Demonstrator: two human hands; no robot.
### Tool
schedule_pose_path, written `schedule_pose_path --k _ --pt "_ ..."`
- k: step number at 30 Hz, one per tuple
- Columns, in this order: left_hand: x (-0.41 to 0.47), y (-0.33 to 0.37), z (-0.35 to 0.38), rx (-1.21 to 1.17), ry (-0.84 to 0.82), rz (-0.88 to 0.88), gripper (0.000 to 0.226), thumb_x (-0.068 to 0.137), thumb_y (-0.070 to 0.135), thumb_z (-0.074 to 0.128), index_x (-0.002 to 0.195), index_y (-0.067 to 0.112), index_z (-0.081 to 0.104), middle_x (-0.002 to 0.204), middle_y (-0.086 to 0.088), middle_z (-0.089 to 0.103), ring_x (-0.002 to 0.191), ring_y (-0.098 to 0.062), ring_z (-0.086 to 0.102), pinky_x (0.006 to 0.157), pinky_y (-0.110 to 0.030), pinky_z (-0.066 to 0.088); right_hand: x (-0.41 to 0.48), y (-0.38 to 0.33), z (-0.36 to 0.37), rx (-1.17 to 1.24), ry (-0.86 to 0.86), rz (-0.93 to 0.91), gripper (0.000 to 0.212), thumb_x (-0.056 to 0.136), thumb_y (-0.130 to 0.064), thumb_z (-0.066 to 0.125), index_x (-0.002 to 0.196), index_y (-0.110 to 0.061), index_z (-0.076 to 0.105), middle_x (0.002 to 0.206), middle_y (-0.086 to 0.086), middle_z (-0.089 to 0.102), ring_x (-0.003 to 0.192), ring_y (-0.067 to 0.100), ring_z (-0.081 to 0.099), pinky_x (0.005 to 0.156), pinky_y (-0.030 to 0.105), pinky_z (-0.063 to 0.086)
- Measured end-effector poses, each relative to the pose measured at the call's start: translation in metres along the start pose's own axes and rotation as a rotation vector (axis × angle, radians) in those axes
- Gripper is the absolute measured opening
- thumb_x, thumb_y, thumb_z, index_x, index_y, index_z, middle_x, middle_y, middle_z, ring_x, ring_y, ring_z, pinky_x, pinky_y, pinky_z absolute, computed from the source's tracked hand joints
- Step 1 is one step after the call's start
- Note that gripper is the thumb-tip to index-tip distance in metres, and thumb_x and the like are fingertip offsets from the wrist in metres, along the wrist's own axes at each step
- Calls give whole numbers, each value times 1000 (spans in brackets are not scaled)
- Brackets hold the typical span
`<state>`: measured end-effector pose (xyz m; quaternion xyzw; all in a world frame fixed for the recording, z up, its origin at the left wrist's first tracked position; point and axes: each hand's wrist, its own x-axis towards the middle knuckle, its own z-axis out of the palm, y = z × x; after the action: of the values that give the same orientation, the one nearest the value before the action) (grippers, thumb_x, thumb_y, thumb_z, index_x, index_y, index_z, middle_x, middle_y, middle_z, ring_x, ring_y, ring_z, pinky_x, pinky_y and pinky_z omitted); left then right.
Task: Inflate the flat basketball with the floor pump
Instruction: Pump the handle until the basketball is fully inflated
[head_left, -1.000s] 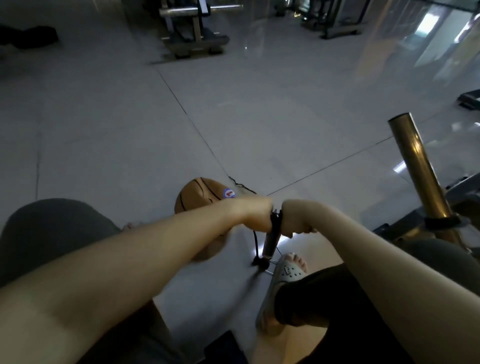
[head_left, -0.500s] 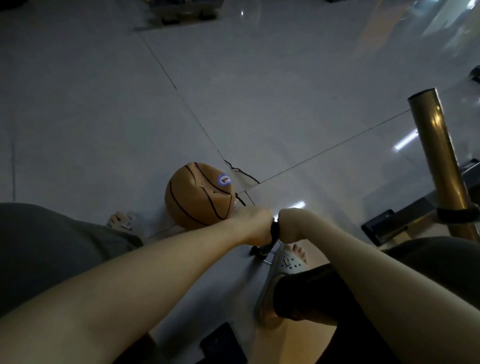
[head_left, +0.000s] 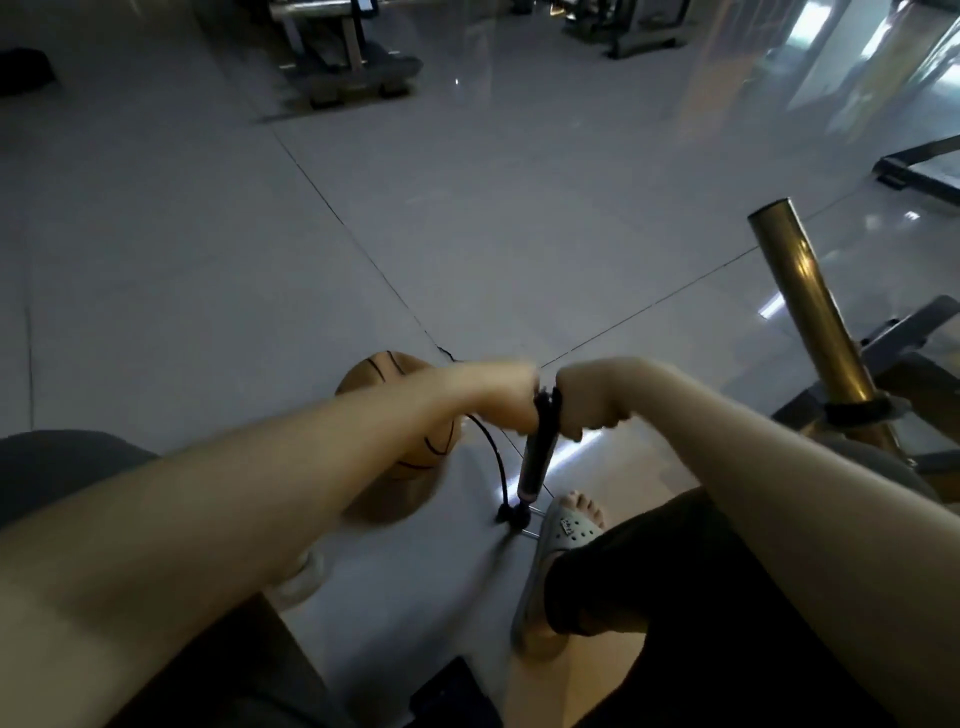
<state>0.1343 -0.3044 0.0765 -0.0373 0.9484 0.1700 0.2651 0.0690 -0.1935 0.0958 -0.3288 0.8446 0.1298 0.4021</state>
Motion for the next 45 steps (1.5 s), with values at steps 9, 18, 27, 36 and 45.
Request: schedule_pose_path --k 9,18,27,36,45 --pt "27 -6 54 74 29 -68 7 91 20 57 84 19 60 75 1 54 73 -24 54 62 -30 41 42 -3 40 -91 7 65 25 84 -6 61 61 -10 53 47 1 50 48 16 46 53 25 43" --pt "45 -14 88 44 29 -84 4 83 26 56 84 22 54 96 -8 68 91 -34 65 75 -34 51 86 4 80 -107 95 93 23 88 -11 56 68 -13 45 69 1 48 77 25 54 75 31 47" --pt "-6 -2 24 0 -21 -33 23 86 15 65 66 17 55 61 0 52 55 -17 49 48 -25 35 7 -7 24 -10 32 -6 22 84 -12 68 66 -8 56 52 4 50 44 18 42 43 24 36" --pt "8 -5 6 -18 18 -43 6 88 19 65 84 18 62 75 3 56 70 -17 56 62 -26 45 6 -9 2 -51 65 24 20 86 -12 65 68 -8 57 47 2 53 46 16 46 47 24 39" --pt "56 -16 86 151 10 -85 4 85 23 55 82 22 53 81 -1 59 79 -29 63 65 -33 46 90 -1 87 -33 162 208 26 83 -11 63 65 -12 43 65 3 46 76 24 54 76 33 47"
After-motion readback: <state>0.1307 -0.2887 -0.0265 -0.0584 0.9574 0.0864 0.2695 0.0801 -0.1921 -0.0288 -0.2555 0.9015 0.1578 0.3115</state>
